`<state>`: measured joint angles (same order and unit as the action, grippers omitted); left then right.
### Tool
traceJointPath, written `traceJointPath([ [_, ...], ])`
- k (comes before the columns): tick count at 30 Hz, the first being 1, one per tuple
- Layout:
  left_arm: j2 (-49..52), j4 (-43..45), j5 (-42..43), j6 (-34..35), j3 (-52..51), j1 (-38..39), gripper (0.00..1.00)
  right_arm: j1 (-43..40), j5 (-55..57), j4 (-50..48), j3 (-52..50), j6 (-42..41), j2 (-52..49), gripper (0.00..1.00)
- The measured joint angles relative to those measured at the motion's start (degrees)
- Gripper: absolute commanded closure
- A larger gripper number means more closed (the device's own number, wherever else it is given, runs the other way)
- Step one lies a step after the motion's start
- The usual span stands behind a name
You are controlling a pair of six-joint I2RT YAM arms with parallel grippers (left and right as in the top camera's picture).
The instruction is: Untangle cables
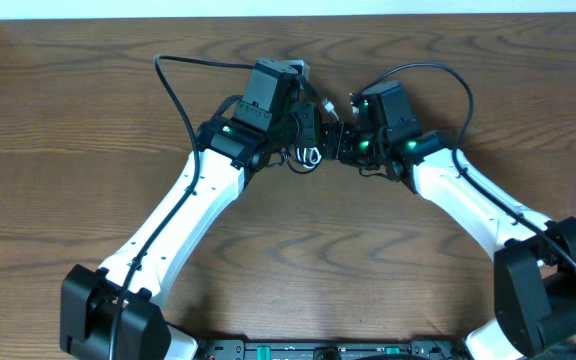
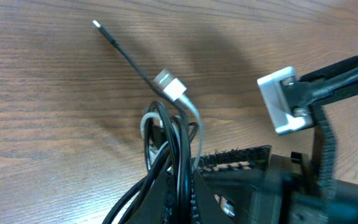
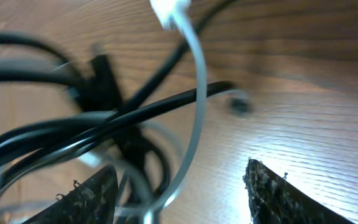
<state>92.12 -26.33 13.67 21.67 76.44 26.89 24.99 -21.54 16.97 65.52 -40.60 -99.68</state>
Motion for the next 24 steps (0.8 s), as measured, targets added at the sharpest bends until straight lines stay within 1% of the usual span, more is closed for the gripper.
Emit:
traceJointPath([
  [4, -0.61, 0.13, 0.20, 1.09, -0.04, 0.00, 0.93, -0.15, 5.51, 2.97, 0.04, -2.91, -1.70, 0.44],
  [12, -10.32, 0.70, 0.61, 1.31, -1.92, 0.00, 0.93, -0.52, 3.32, 2.40, 1.79, -3.43, -2.97, 0.46],
  [16, -16.28, 1.68, 0.59, 1.70, -1.86, -0.24, 0.93, -1.40, 5.77, 5.09, 1.05, -2.82, -5.27, 0.47],
  [18, -22.10, 2.27, 0.59, 1.73, -1.05, -0.50, 0.92, -2.67, 7.04, 5.95, -0.04, -2.54, -6.80, 0.49],
  [20, -25.86, 2.03, 0.61, 1.75, -0.26, -0.52, 0.93, -3.65, 7.89, 6.08, -0.68, -1.86, -6.93, 0.49],
  [24, -27.63, -1.84, 0.59, 1.70, -0.04, -0.52, 0.92, -4.13, 5.88, 3.87, -0.72, 2.58, -6.93, 0.47],
])
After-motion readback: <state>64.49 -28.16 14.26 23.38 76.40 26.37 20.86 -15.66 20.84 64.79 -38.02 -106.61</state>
